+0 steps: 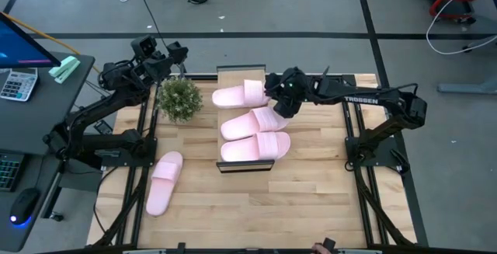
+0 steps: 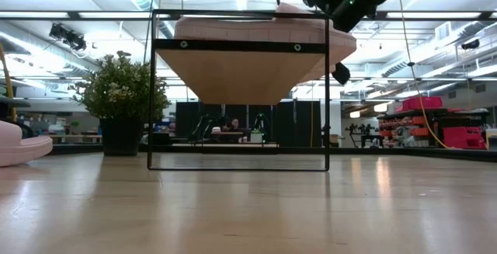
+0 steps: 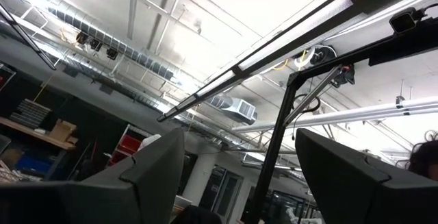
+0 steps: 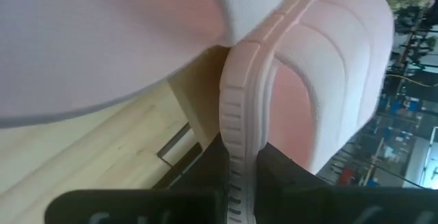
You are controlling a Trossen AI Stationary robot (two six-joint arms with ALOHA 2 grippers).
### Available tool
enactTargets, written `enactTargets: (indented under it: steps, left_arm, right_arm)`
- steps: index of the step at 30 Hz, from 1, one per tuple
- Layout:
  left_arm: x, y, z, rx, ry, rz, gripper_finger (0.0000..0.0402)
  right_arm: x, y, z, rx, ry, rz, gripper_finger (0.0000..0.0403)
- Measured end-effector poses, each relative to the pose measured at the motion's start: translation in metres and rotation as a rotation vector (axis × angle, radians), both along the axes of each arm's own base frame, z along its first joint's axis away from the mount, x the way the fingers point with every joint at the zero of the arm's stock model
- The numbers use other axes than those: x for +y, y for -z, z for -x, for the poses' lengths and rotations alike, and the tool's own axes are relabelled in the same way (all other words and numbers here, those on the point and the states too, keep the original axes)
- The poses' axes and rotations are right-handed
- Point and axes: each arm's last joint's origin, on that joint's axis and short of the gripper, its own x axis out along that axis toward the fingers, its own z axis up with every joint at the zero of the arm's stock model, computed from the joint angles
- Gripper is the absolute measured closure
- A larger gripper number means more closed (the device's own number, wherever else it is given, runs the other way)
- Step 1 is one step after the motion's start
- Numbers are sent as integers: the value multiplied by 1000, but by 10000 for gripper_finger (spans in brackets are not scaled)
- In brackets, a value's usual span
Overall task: Pick and place slides into the shelf
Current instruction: Put the pink slide on the shelf
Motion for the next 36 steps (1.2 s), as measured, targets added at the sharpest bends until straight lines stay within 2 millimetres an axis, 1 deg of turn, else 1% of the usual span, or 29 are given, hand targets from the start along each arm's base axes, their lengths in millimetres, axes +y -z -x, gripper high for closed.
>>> enactTargets:
  steps: [8, 36]
  left_arm:
    - [0, 0, 0, 0, 0, 0, 120]
    - [0, 0, 0, 1, -1, -1, 120]
  right_arm:
    - [1, -12, -1, -37, 11, 14, 368]
    - [4, -13, 1, -32, 61, 17, 368]
